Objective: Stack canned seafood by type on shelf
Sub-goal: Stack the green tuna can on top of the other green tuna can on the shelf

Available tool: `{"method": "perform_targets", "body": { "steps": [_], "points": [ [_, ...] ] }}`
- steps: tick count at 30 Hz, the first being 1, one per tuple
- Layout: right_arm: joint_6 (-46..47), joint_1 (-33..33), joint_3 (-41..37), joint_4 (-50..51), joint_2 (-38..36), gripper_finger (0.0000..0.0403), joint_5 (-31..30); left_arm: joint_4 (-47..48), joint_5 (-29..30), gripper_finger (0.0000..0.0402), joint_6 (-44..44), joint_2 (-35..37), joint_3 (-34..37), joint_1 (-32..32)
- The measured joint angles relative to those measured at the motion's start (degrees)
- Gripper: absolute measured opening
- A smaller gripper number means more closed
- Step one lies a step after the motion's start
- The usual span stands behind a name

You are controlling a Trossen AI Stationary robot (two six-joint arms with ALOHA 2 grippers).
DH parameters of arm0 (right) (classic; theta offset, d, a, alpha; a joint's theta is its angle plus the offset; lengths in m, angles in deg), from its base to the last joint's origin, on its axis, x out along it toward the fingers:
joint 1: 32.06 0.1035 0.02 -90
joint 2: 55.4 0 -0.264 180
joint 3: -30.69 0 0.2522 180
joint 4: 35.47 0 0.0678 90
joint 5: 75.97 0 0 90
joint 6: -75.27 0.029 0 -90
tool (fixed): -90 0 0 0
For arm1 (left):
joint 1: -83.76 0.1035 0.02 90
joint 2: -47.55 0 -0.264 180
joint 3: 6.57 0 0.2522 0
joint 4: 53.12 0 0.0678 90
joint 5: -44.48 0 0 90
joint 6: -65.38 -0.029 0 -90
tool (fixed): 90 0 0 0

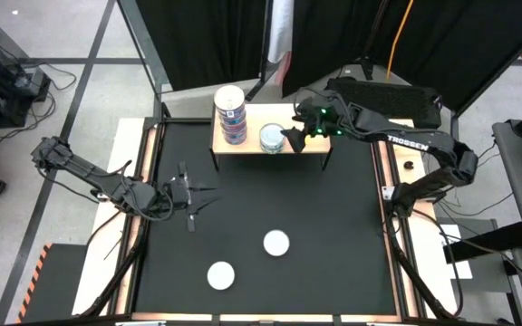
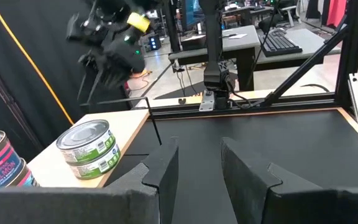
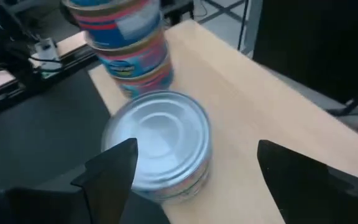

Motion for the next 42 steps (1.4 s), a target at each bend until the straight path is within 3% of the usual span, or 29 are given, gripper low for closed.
{"method": "perform_targets", "body": {
  "steps": [4, 7, 9, 13, 20, 23, 30, 42],
  "points": [
    [-0.2, 5.7, 0.0, 6.2, -3.7, 0.0324, -1.9, 0.0, 0.2, 0.0123, 0.0, 0.0, 0.0, 0.0],
    [0.6, 13.9, -0.2, 12.3, -4.2, 0.0318, -13.2, 0.3, 0.2, 0.0123, 0.0, 0.0, 0.0, 0.0],
    [2.2, 19.8, -1.7, 10.6, -4.0, 0.031, -23.1, 0.9, 0.2, 0.0123, 0.0, 0.0, 0.0, 0.0],
    [-0.3, 26.7, -8.4, -2.9, -2.0, 0.0278, -34.9, 1.0, 0.2, 0.0123, 0.0, 0.0, 0.0, 0.0],
    [-6.5, 27.5, -21.9, -33.3, 3.9, 0.0175, -46.6, 1.0, 0.7, 0.0123, -0.1, 0.0, 0.0, 0.0],
    [-7.9, 27.4, -24.1, -39.5, 5.8, 0.0129, -47.8, 1.0, 0.8, 0.0123, -0.2, 0.0, 0.0, 0.0],
    [-7.3, 26.9, -24.2, -40.0, 6.1, 0.0055, -47.8, 1.0, 0.8, 0.0123, -0.3, 0.1, 0.0, 0.0],
    [-9.4, 22.8, -24.2, -41.8, 6.3, 0.0012, -41.8, 0.9, 0.9, 0.0123, -0.3, 0.1, 0.0, 0.0]
  ]
}}
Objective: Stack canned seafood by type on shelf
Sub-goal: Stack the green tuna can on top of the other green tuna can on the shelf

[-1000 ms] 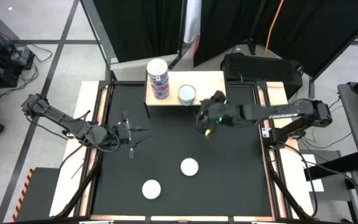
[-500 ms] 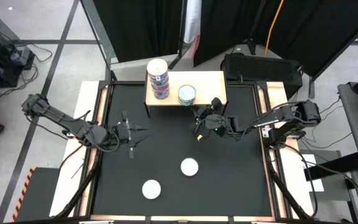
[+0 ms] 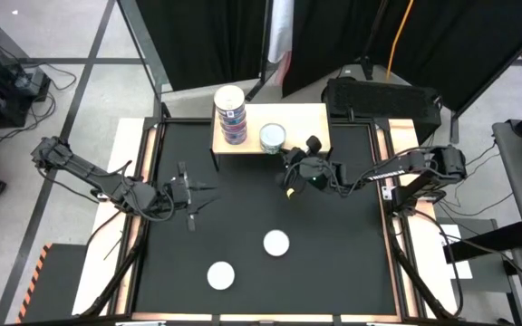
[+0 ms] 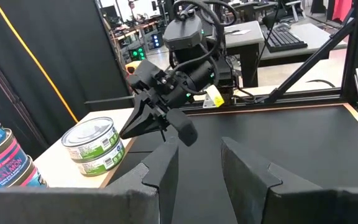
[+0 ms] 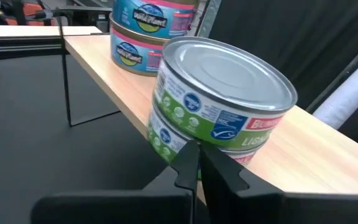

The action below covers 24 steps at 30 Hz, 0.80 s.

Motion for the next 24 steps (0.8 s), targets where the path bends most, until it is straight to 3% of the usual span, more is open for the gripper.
{"method": "perform_targets", "body": {
  "steps": [16, 24],
  "points": [
    [-0.7, -3.6, 0.0, -1.7, 2.1, 0.0011, 1.7, 0.1, 0.1, 0.0123, 0.0, 0.0, 0.0, 0.0],
    [-1.8, -4.6, 0.0, -7.9, 4.6, 0.0011, 1.7, 0.1, 0.4, 0.0123, -0.2, 0.1, 0.0, 0.0]
  ]
}}
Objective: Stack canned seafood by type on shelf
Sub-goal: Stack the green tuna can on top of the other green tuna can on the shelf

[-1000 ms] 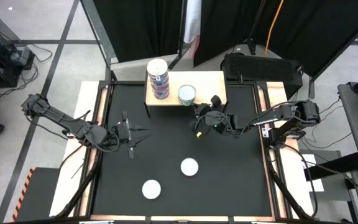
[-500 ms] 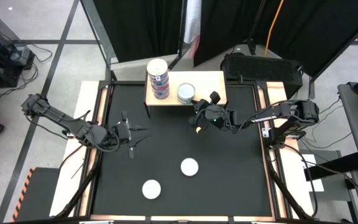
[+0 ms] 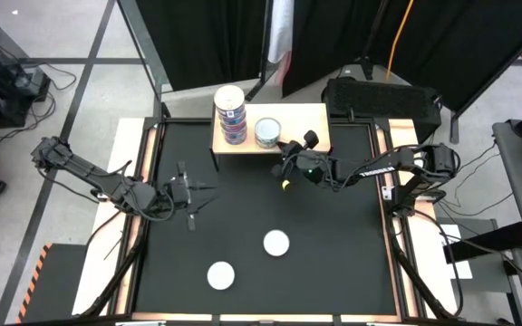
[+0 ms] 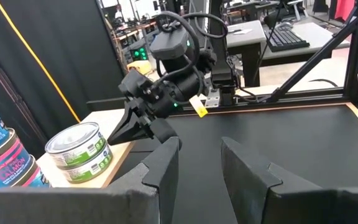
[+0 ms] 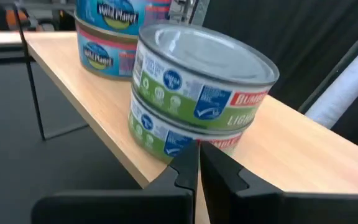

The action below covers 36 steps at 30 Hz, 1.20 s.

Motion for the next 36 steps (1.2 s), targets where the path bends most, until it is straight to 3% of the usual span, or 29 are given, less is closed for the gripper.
{"method": "perform_targets", "body": {
  "steps": [5, 9, 15, 17, 20, 24, 31, 36],
  "points": [
    [-1.3, 1.1, 0.0, 2.3, -2.0, 0.0011, -0.4, 0.5, 0.1, 0.0123, 0.2, 0.1, 0.0, 0.0],
    [2.9, 6.4, 0.0, 8.8, -8.7, 0.0011, 1.6, 1.4, -0.3, 0.0123, 1.6, 0.2, 0.0, -0.2],
    [17.2, 19.0, 0.1, 21.3, -19.1, 0.0011, 21.6, 3.7, -12.0, 0.0123, 5.0, 1.1, 0.0, -2.7],
    [22.4, 23.8, 0.1, 24.0, -19.9, 0.0011, 25.0, 3.7, -17.2, 0.0123, 4.9, 1.3, 0.0, -3.6],
    [27.0, 30.9, 0.1, 25.8, -18.9, 0.0011, 24.4, 4.1, -22.5, 0.0123, 8.7, 1.3, 0.0, -4.9],
    [28.9, 38.3, 0.0, 26.6, -14.2, 0.0011, 19.0, 9.0, -27.5, 0.0123, 21.1, 0.2, 0.0, -8.2],
    [34.4, 42.2, 0.0, 26.3, -7.1, 0.0011, 16.0, 19.1, -27.0, 0.0096, 47.1, -8.5, 0.0, -16.8],
    [37.9, 42.6, 0.0, 26.3, -4.9, 0.0011, 15.8, 18.5, -24.3, 0.0061, 57.0, -17.8, 0.0, -21.1]
  ]
}}
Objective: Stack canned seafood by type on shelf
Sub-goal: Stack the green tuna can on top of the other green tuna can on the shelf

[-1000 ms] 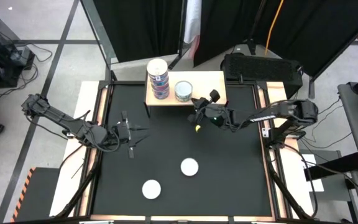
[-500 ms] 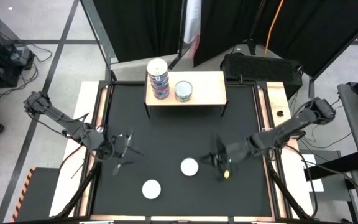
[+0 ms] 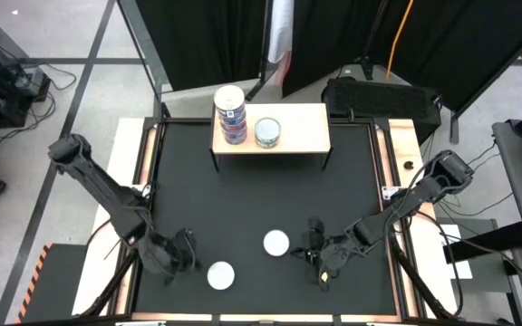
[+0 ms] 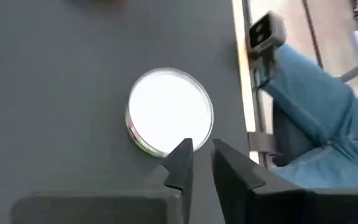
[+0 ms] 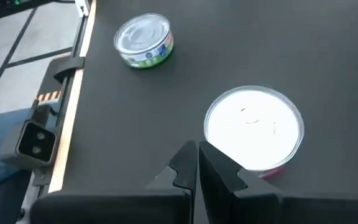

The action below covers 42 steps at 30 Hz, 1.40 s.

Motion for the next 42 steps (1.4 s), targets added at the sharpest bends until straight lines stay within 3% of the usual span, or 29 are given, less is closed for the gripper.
{"method": "perform_targets", "body": {
  "steps": [4, 9, 18, 42],
  "points": [
    [0.1, 1.3, 0.0, -0.7, -0.1, 0.0011, -0.8, -1.2, 0.9, 0.0035, 2.1, -7.2, -1.9, -1.6],
    [-1.1, 3.6, 0.0, -3.4, -0.1, 0.0011, -6.7, -1.1, 3.2, 0.0012, 0.4, -14.4, -5.6, -1.9],
    [0.8, 5.9, 0.0, -3.8, -0.1, 0.0011, -10.3, 0.0, 0.7, 0.0004, 0.6, -22.6, -8.4, -3.5],
    [-2.8, 5.3, 0.0, -6.7, -0.1, 0.0011, -10.4, 1.4, 2.8, 0.0003, -0.9, -21.3, -8.5, -2.8]
  ]
}}
